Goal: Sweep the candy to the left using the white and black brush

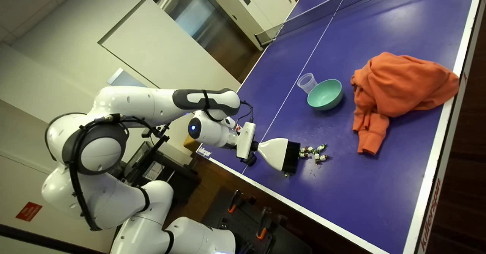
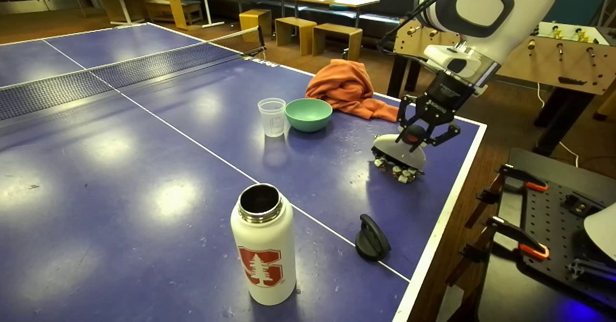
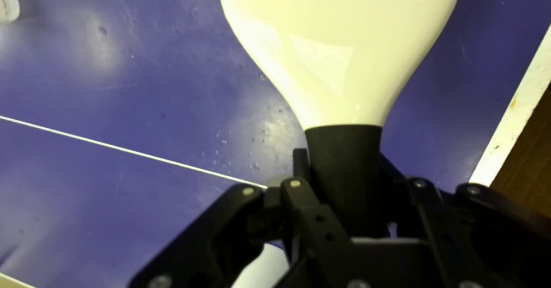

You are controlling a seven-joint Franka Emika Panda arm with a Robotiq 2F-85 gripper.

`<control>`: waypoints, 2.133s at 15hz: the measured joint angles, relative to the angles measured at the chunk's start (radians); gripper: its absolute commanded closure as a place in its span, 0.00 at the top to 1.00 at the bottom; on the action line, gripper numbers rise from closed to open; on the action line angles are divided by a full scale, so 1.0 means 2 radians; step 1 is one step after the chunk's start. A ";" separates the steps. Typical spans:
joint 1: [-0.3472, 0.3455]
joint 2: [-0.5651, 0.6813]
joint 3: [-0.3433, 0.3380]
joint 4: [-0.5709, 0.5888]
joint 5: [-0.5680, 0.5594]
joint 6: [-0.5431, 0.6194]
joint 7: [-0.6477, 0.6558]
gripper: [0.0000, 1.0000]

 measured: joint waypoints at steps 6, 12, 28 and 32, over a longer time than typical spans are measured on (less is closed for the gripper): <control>0.054 0.002 0.003 0.017 0.000 0.000 0.015 0.12; 0.029 -0.059 0.030 0.006 0.000 0.000 0.025 0.12; -0.120 -0.109 0.026 -0.001 -0.004 0.000 -0.063 0.37; -0.119 -0.109 0.024 0.000 -0.004 0.000 -0.063 0.12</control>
